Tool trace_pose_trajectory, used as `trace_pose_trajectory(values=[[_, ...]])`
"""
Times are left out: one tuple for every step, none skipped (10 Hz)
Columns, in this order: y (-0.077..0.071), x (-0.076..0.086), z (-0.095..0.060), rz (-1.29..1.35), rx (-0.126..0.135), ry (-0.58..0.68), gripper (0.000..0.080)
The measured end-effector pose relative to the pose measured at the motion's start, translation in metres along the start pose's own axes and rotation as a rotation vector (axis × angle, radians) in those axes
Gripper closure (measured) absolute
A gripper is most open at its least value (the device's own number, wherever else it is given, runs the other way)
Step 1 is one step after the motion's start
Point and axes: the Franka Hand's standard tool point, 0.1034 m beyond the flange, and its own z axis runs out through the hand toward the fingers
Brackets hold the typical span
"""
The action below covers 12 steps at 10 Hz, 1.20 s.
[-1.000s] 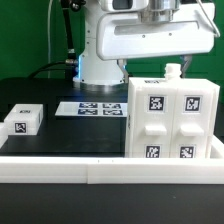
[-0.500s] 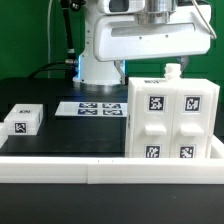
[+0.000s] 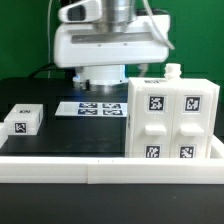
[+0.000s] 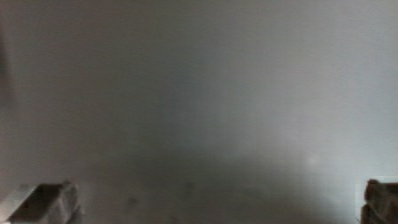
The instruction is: Assemble cabinet
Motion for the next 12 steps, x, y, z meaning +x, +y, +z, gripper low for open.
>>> trace_pose_trajectory(values=[[0.015,-0.003,0.003,-0.009,-0.001,-0.005,0.0002],[0.021,-0.003,0.002,-0.003,-0.002,-0.004,0.0002],[0.027,-0.004,0.002,-0.004,-0.004,-0.004,0.0002],[0.032,-0.005,0.002,0.001,-0.005,-0.004,0.0002],[0.039,-0.006,0.001,-0.001,-0.007,-0.003,0.0002],[0.046,-0.008,0.001,-0.004,-0.01,-0.003,0.0002],[0.057,-0.011,0.003,-0.007,-0.016,-0.002,0.0002],[0.072,-0.017,0.005,-0.017,-0.023,-0.003,0.0002],[0.087,-0.023,0.007,-0.022,-0.027,-0.01,0.0002],[0.103,-0.03,0.009,-0.029,-0.03,-0.016,0.0002],[0.115,-0.035,0.01,-0.04,-0.031,-0.021,0.0002],[0.126,-0.04,0.013,-0.041,-0.032,-0.028,0.0002]])
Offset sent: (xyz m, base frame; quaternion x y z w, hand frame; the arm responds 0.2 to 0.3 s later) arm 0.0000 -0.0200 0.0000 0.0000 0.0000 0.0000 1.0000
